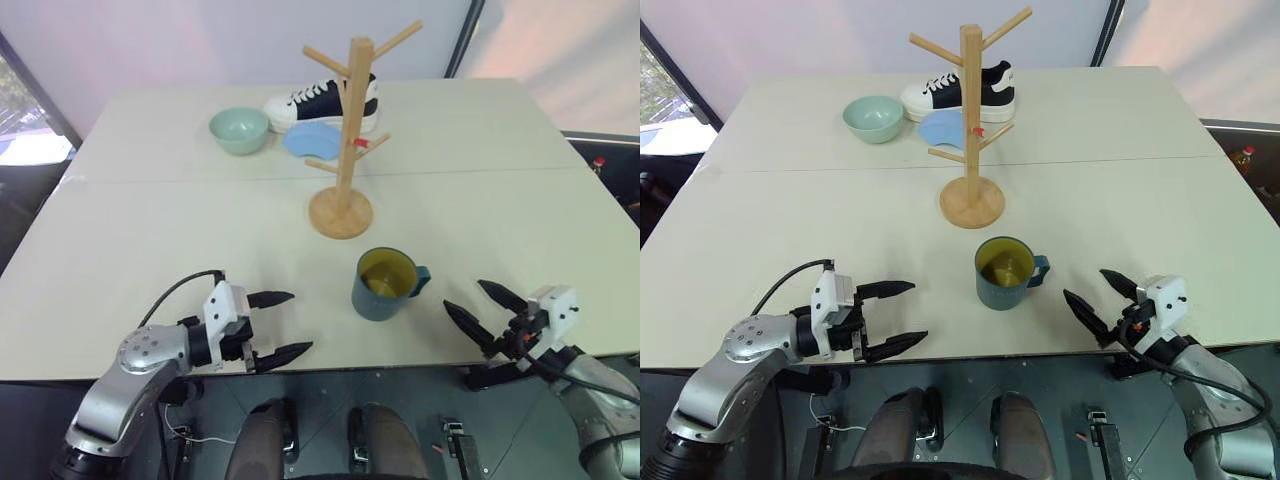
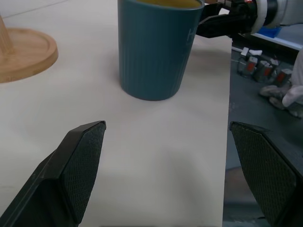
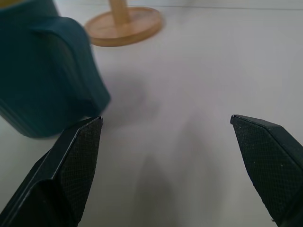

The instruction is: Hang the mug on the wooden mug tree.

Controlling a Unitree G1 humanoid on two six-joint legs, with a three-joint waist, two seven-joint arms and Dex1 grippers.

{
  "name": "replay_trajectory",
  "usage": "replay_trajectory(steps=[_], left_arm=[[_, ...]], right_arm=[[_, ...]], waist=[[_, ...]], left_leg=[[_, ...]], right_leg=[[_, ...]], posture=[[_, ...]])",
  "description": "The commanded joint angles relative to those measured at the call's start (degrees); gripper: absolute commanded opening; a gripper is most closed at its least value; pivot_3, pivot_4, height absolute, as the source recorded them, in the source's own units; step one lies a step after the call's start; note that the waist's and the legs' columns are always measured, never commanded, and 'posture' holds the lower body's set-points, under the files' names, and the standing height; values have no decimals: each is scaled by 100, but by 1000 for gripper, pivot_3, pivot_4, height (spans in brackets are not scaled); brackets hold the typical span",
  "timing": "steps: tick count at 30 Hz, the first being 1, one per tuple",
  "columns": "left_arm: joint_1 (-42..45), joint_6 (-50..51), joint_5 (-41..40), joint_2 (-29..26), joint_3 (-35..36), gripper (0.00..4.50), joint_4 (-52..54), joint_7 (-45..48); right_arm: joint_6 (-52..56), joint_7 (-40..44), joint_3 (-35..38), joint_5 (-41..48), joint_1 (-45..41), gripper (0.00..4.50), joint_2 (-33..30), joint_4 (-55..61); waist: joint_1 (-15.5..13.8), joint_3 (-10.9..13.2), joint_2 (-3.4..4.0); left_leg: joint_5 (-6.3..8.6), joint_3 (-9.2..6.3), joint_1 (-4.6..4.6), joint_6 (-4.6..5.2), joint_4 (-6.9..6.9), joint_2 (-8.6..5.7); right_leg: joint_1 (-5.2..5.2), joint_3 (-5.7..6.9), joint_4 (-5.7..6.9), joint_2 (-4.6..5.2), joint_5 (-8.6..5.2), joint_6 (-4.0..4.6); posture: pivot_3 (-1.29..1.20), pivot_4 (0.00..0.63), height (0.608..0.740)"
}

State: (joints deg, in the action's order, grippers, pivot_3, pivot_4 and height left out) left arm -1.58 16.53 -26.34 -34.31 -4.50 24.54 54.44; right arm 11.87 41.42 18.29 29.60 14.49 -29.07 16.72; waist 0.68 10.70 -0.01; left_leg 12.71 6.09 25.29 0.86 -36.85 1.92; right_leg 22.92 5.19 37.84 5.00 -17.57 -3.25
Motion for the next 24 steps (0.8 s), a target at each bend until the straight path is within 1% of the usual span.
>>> replay_trajectory(steps=[1, 6, 14, 24], left_arm=[[45, -254, 56, 24, -62, 4500, -72, 129], [34, -452, 52, 80, -28, 4500, -213, 167], [-52, -584, 59, 97, 1, 4500, -233, 163], [13, -563, 81, 117, -18, 4500, -180, 74]], right_arm=[[-227, -104, -154, -197, -120, 4486, 99, 144], [-486, -71, -327, -461, -201, 4486, 124, -19], [-690, -38, -570, -635, -281, 4486, 156, -87], [-951, -175, -699, -841, -656, 4486, 292, -554]], waist=[[1, -2, 3], [-13, -1, 2], [-7, -2, 2], [-7, -2, 2]], left_leg=[[0, 0, 1, 0, 0, 0], [0, 1, 8, 4, 2, -2], [0, 1, 5, 4, -4, -2], [-4, 1, 5, 11, -9, -2]], right_leg=[[-2, 0, -2, 0, 0, 0], [0, 3, -6, 0, 1, -3], [-8, 5, -6, -1, 2, -4], [-11, 8, -4, -2, 6, -11]], posture=[[0, 150, 730], [0, 150, 730], [0, 150, 730], [0, 150, 730]])
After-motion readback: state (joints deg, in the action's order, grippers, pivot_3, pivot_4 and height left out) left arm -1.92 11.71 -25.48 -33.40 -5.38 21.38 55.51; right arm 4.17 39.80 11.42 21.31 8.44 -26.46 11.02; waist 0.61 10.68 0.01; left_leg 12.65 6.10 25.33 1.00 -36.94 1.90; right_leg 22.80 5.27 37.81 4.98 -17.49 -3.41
